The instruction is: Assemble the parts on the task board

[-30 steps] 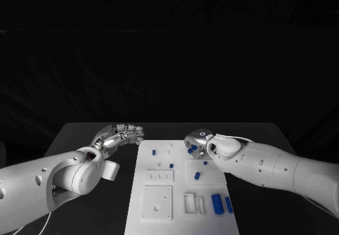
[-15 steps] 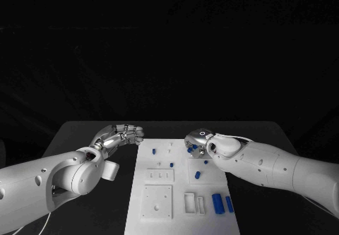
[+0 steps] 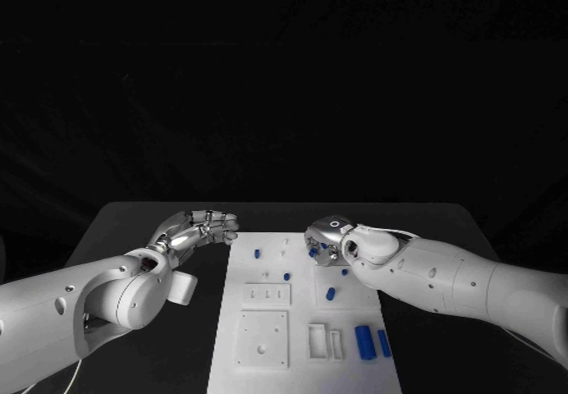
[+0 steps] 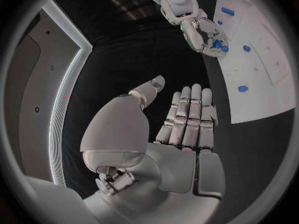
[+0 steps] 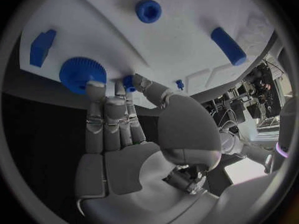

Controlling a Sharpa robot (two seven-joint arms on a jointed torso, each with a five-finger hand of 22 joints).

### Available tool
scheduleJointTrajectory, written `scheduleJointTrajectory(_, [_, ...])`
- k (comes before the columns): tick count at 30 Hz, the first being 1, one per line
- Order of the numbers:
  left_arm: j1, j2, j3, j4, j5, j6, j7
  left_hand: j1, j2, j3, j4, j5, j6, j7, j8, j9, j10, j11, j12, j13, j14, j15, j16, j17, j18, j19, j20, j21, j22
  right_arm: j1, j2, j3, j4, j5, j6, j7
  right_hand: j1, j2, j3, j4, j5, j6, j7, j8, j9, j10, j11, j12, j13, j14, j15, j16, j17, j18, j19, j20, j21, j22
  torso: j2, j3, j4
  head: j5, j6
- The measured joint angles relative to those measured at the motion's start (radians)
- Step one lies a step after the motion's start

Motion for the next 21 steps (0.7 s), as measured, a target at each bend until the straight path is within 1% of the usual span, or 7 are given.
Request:
scheduleJointTrajectory(3, [0.0,0.0,0.0,0.0,0.0,0.0,0.0,-0.003,-0.003,0.0,0.0,0.0,0.0,0.0,0.0,0.0,0.0,0.0,0.0,0.0,0.0,0.0,0.0,0.0,0.0,0.0,0.0,0.0,0.0,0.0,0.0,0.0,0.002,-0.002,-0.005,-0.008,-0.003,-0.003,0.007,-0.004,0.0,0.012,-0.003,0.0,0.004,0.008,-0.004,0.0,0.006,0.0,0.0,0.006,-0.003,0.0,0.001,-0.001,0.016,0.0,0.001,-0.0003,0.0008,0.0,0.002])
scheduleJointTrajectory(5, [0.0,0.0,0.0,0.0,0.0,0.0,-0.001,-0.004,-0.004,0.0,0.0,0.0,0.0,0.0,0.0,-0.001,0.0,0.0,0.0,0.0,0.0,0.0,0.0,0.0,0.0,0.0,0.0,0.0,0.0,-0.001,0.0,0.0,0.006,-0.003,-0.01,-0.014,-0.004,-0.004,0.01,-0.007,0.0,0.013,-0.003,0.006,0.004,0.011,-0.003,0.005,0.008,0.0,0.0,0.006,-0.004,0.0,0.002,-0.001,0.022,0.0,0.002,-0.0005,0.0009,0.0,0.002])
scheduleJointTrajectory(8, [0.0,-0.001,0.0,-0.001,0.0,0.0,-0.001,-0.004,-0.004,0.0,0.0,0.0,0.0,0.0,0.0,-0.001,0.0,0.0,0.0,0.0,0.0,0.0,0.0,0.0,0.0,0.0,0.0,0.0,0.0,-0.002,-0.002,-0.001,0.017,-0.005,-0.021,-0.026,-0.003,-0.004,0.011,-0.009,-0.003,0.019,-0.008,0.006,0.012,0.022,-0.007,0.005,0.013,0.004,-0.004,0.007,-0.006,-0.001,0.002,-0.002,0.03,0.0,0.003,-0.0005,0.0009,0.001,0.004])
scheduleJointTrajectory(12, [0.0,-0.001,0.0,-0.001,0.0,0.0,-0.002,-0.004,-0.004,0.003,-0.003,0.0,0.0,0.0,0.0,-0.001,0.0,0.0,0.0,0.0,0.0,0.0,0.0,0.0,0.0,0.0,0.0,0.0,0.0,-0.004,-0.006,-0.001,0.039,-0.008,-0.039,-0.048,-0.003,-0.004,0.012,-0.01,-0.005,0.021,-0.01,0.006,0.016,0.025,-0.007,0.005,0.017,0.004,-0.004,0.01,-0.007,-0.001,0.002,-0.002,0.036,0.0,0.004,-0.0007,0.0003,0.002,0.008])
scheduleJointTrajectory(13, [0.0,-0.001,0.0,-0.002,0.0,0.0,-0.002,-0.004,-0.004,0.003,-0.003,0.0,0.0,0.0,0.0,-0.001,0.0,0.0,0.0,0.0,0.0,0.0,0.0,0.0,0.0,0.0,0.0,0.0,0.0,-0.005,-0.006,0.0,0.043,-0.009,-0.044,-0.052,-0.003,-0.004,0.012,-0.01,-0.005,0.022,-0.009,0.007,0.016,0.025,-0.007,0.005,0.019,0.004,-0.004,0.01,-0.007,-0.001,0.002,-0.002,0.036,0.0,0.004,-0.0009,0.0002,0.003,0.009])
scheduleJointTrajectory(17, [0.0,-0.001,0.0,-0.002,0.0,0.0,-0.003,-0.004,-0.004,0.0,-0.005,0.0,0.0,0.0,0.0,-0.001,0.0,0.0,-0.004,0.0,0.0,0.0,0.0,0.0,0.0,0.0,0.0,0.0,0.0,-0.003,0.001,0.011,0.05,-0.019,-0.067,-0.081,-0.003,-0.004,0.017,-0.014,-0.008,0.028,-0.01,0.007,0.016,0.025,-0.007,0.005,0.021,0.004,-0.004,0.014,-0.009,-0.004,-0.002,-0.005,0.042,0.0,0.005,-0.001,0.0003,0.004,0.015])
scheduleJointTrajectory(21, [0.0,-0.001,0.0,-0.003,0.0,0.0,-0.003,-0.004,-0.004,0.003,-0.008,0.0,0.0,0.0,0.0,-0.002,0.0,0.0,-0.004,0.0,0.0,0.0,0.0,0.0,0.0,0.0,0.0,0.0,0.0,-0.001,0.021,0.016,0.044,-0.034,-0.091,-0.111,-0.003,-0.004,0.021,-0.01,-0.008,0.029,-0.011,0.011,0.016,0.029,-0.011,0.009,0.023,0.004,-0.004,0.014,-0.01,-0.005,-0.002,-0.006,0.049,0.0,0.006,-0.0005,0.0009,0.005,0.02])
